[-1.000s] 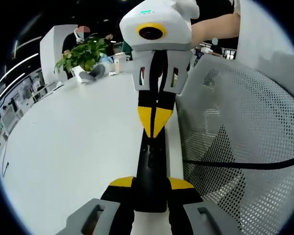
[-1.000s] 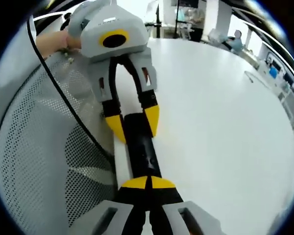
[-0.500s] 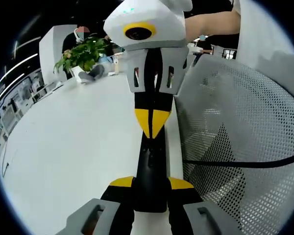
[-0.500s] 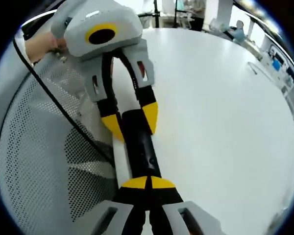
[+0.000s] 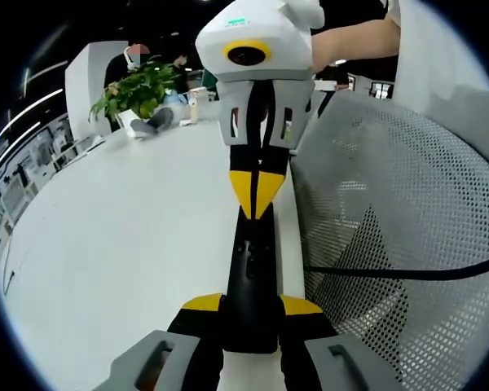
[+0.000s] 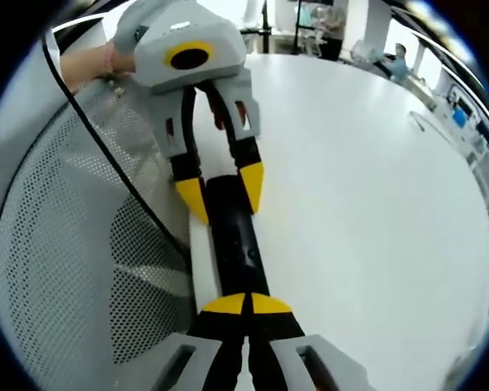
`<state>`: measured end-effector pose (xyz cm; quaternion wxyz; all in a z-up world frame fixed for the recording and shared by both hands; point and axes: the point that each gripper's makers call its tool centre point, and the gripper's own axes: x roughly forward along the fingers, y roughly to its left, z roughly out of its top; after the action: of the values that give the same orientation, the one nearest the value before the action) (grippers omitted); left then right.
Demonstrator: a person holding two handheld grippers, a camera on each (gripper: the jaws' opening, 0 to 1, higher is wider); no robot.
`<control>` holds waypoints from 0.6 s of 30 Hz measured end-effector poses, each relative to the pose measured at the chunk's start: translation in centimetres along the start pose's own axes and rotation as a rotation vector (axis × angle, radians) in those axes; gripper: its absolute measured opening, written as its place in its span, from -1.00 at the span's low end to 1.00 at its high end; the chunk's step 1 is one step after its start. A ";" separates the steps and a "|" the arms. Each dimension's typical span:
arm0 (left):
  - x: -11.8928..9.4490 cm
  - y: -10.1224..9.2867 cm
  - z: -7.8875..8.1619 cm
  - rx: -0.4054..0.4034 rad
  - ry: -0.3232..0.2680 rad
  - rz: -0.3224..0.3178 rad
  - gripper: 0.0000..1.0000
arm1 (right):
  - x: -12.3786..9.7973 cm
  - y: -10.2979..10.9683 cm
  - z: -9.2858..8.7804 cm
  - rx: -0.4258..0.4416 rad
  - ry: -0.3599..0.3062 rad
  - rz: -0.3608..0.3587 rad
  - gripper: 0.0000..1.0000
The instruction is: Press the specified remote control buttons in sequence, fully releasing each button before pressing the next.
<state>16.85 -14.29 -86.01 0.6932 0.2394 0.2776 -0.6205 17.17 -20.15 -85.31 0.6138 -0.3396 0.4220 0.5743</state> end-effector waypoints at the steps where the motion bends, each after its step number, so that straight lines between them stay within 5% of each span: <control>1: 0.0 0.0 0.0 0.000 0.000 0.000 -0.53 | 0.0 0.0 0.0 0.003 -0.001 0.002 -1.00; 18: 0.0 0.0 0.0 0.007 0.007 -0.001 -0.53 | 0.4 -0.1 0.2 -0.091 0.028 -0.072 -1.00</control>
<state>16.85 -14.30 -86.06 0.6910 0.2437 0.2779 -0.6212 17.24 -19.84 -85.57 0.6122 -0.3901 0.3914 0.5655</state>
